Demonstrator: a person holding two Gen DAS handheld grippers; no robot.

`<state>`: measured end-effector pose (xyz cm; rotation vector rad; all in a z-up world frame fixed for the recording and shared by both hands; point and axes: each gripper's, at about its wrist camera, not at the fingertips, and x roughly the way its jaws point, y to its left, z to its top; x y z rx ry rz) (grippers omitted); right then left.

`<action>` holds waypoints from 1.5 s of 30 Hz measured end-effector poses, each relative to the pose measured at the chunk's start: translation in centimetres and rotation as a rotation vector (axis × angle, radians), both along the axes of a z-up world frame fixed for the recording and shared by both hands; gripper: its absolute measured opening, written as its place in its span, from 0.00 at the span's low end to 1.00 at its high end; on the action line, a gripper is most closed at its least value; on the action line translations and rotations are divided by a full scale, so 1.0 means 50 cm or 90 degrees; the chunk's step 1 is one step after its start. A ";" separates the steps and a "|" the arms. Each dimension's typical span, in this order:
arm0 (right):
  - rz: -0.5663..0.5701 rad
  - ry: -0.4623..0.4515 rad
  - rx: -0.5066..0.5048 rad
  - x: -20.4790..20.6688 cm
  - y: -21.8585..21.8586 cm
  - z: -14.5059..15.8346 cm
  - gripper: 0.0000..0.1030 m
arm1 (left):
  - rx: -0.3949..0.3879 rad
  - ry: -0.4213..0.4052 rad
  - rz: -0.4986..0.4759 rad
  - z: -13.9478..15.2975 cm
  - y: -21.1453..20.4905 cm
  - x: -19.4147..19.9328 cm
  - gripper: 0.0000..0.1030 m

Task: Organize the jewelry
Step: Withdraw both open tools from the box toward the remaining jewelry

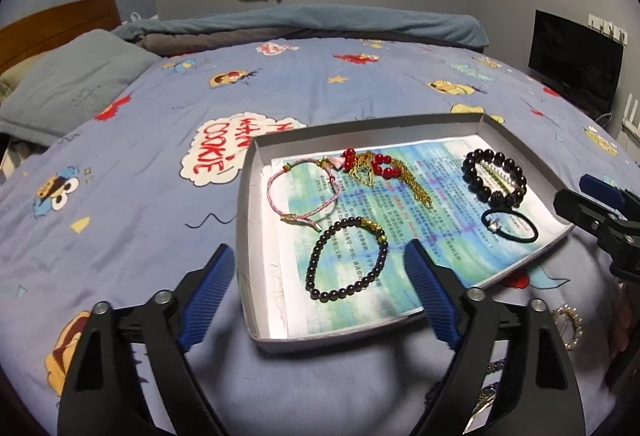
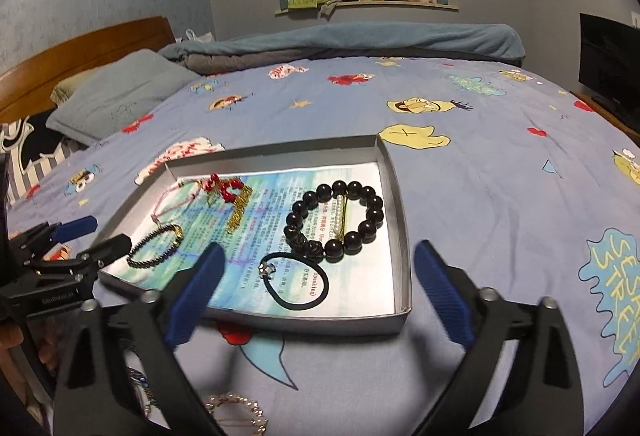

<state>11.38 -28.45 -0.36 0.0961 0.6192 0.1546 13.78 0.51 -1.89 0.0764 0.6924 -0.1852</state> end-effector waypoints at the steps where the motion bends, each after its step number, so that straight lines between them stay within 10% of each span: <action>1: -0.001 -0.006 0.006 -0.005 -0.002 0.005 0.94 | 0.000 -0.002 0.003 0.003 0.000 -0.002 0.89; 31: -0.001 -0.034 -0.042 -0.163 -0.021 0.091 0.95 | 0.006 0.013 -0.001 0.083 0.042 -0.162 0.93; 45: 0.066 0.027 -0.048 -0.214 0.025 -0.053 0.95 | 0.016 -0.042 -0.070 -0.023 -0.028 -0.292 0.94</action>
